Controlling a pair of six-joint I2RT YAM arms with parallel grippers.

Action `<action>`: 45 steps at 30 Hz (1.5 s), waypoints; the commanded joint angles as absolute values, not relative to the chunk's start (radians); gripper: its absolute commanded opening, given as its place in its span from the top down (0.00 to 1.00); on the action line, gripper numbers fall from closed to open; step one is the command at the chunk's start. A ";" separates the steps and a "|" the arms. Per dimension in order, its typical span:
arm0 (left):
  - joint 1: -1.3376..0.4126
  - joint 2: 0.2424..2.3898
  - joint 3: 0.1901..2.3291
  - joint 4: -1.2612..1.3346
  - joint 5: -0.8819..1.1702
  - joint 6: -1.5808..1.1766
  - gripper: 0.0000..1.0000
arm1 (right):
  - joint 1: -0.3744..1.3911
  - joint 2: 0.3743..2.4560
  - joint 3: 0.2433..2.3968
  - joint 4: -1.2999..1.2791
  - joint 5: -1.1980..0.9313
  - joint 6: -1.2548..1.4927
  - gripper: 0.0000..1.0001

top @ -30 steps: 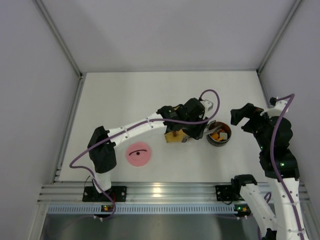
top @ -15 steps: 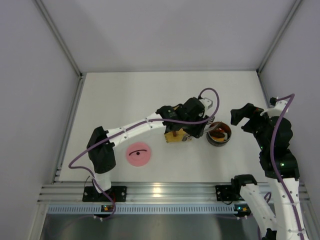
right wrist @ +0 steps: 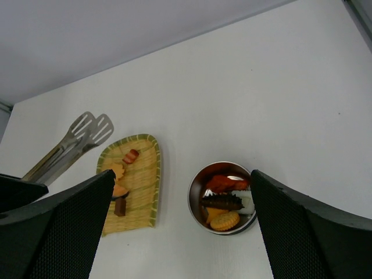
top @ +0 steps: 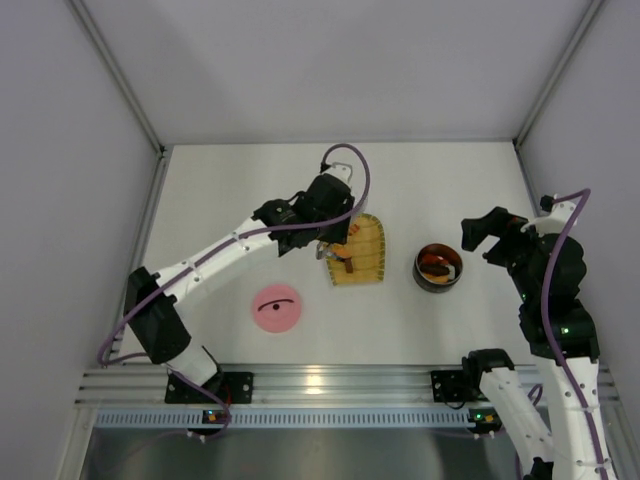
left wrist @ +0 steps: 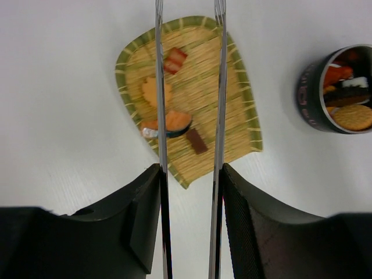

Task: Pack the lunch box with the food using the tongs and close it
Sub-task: Pick up the fake food from the plate.

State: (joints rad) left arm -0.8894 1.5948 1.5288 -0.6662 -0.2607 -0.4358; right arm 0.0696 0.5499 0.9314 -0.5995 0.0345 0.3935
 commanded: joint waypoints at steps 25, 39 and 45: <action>-0.842 1.721 1.453 -0.618 -0.230 -0.408 0.51 | 0.060 0.558 0.962 -0.611 0.031 0.385 0.02; -0.844 1.735 1.430 -0.632 -0.224 -0.405 0.52 | 0.060 0.549 0.950 -0.607 0.032 0.387 0.02; -0.844 1.747 1.431 -0.630 -0.224 -0.408 0.52 | 0.060 0.548 0.950 -0.612 0.035 0.387 0.02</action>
State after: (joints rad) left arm -0.8459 1.7397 1.4311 -0.6655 -0.2214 -0.4164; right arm 0.0696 0.5537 0.9314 -0.5995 0.0322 0.3931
